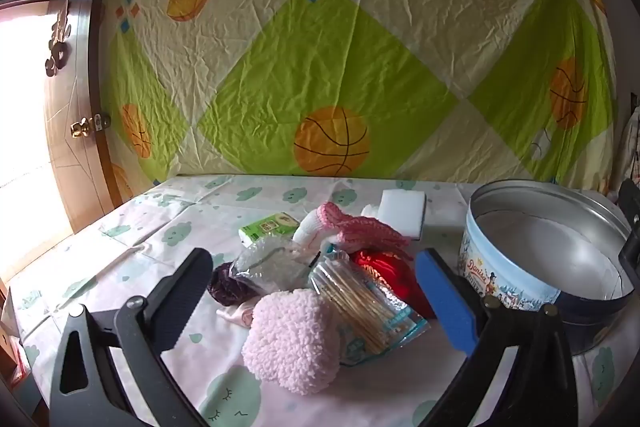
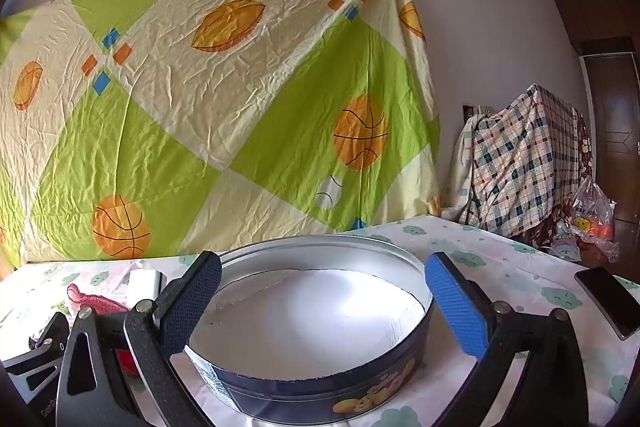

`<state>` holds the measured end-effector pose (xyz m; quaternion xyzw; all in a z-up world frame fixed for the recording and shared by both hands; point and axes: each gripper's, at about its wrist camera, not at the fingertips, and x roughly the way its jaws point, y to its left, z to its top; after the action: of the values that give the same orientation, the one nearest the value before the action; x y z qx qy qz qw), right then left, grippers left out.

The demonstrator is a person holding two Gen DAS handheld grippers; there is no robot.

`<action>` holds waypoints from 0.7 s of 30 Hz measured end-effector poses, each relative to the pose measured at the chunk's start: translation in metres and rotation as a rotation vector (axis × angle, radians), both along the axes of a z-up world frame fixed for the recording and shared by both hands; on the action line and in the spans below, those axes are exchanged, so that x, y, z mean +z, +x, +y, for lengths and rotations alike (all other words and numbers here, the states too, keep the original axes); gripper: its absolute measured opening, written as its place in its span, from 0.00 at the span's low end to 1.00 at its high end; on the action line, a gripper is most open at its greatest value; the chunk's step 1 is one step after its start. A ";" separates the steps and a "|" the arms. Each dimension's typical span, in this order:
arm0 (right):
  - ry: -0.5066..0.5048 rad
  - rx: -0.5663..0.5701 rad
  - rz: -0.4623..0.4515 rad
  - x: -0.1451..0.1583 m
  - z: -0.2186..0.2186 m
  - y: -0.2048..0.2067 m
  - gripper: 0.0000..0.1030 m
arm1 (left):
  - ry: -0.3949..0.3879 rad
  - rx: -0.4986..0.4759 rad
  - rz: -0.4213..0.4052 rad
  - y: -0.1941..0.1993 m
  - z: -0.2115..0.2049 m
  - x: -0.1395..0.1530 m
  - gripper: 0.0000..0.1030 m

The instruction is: Organize soft objects

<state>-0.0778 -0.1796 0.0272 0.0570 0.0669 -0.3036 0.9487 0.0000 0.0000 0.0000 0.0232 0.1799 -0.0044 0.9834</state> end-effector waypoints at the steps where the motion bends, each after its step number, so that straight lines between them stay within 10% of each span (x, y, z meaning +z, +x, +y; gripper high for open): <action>1: 0.001 0.000 -0.008 0.000 0.000 0.000 1.00 | 0.002 0.000 -0.005 0.000 0.000 0.000 1.00; 21: -0.006 -0.001 -0.014 -0.001 0.001 -0.001 1.00 | -0.021 -0.013 0.000 0.001 0.000 0.003 1.00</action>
<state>-0.0784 -0.1785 0.0262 0.0563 0.0594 -0.3039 0.9492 0.0009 0.0005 0.0034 0.0143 0.1798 -0.0126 0.9835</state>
